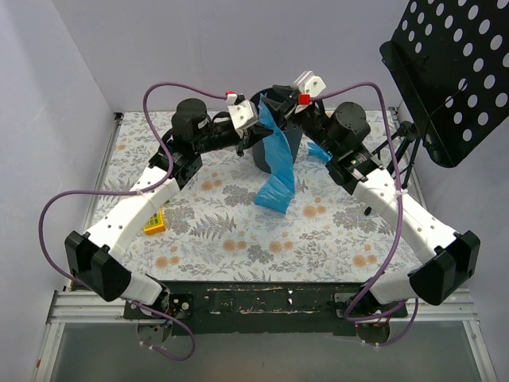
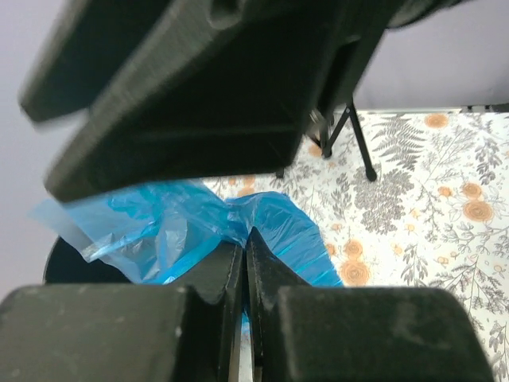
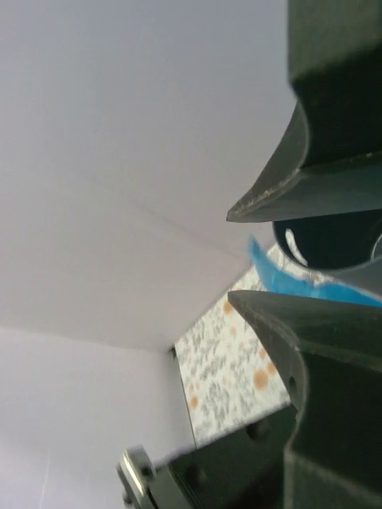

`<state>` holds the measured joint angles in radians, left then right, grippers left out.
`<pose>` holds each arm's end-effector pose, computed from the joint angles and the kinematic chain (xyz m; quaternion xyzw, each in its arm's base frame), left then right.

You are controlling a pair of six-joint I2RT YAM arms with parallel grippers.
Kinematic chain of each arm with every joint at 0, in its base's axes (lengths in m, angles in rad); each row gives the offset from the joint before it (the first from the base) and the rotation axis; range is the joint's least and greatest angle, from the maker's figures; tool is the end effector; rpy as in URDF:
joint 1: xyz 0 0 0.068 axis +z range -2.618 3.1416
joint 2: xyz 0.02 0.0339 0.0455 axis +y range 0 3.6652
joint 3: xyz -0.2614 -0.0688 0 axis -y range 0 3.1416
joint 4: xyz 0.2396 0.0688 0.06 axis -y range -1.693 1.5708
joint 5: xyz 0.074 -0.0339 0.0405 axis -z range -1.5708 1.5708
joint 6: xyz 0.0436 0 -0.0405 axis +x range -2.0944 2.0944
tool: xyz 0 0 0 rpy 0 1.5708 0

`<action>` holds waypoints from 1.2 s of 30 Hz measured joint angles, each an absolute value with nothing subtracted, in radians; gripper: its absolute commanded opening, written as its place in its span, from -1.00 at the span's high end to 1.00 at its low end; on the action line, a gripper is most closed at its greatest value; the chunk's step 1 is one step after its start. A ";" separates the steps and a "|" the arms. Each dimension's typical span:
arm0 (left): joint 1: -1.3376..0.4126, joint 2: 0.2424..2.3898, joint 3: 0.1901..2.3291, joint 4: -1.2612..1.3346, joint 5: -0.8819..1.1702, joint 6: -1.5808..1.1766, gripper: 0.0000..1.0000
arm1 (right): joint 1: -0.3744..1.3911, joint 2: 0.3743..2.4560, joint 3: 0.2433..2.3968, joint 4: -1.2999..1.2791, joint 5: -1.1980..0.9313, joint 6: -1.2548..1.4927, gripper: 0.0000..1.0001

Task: Put the trash bags into the trash bin

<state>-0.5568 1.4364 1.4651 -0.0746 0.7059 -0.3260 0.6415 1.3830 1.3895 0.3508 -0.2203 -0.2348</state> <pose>0.2651 -0.1983 0.4345 0.3153 0.6466 -0.5029 0.4792 0.2504 0.1989 0.4726 -0.3222 0.4749 0.2263 0.7870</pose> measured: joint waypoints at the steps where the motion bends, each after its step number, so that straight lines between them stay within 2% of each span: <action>1: -0.560 1.431 1.452 -0.074 0.691 -0.326 1.00 | 0.643 1.383 1.390 0.354 -0.178 -0.242 -0.08; 4: -0.566 1.410 1.413 -0.070 0.631 -0.321 1.00 | 0.643 1.383 1.390 0.359 -0.078 -0.266 -0.10; 7: -0.567 1.380 1.368 -0.060 0.569 -0.313 1.00 | 0.638 1.374 1.390 0.339 -0.053 -0.270 0.00; 11: -0.567 1.356 1.341 -0.041 0.499 -0.300 1.00 | 0.637 1.324 1.390 0.247 -0.122 -0.251 0.11; 20: -0.580 1.339 1.296 -0.022 0.422 -0.249 1.00 | 0.638 1.244 1.378 0.128 -0.334 -0.125 0.13; 24: -0.588 1.339 1.295 -0.019 0.405 -0.239 1.00 | 0.639 1.293 1.378 0.118 -0.343 -0.081 0.21; 31: -0.593 1.338 1.287 -0.002 0.392 -0.228 1.00 | 0.639 1.361 1.377 0.093 -0.323 -0.013 0.15; 33: -0.594 1.337 1.285 0.000 0.392 -0.225 1.00 | 0.639 1.361 1.377 0.097 -0.324 0.003 0.28; 36: -0.595 1.337 1.284 0.001 0.392 -0.224 1.00 | 0.639 1.361 1.377 0.104 -0.331 0.018 0.34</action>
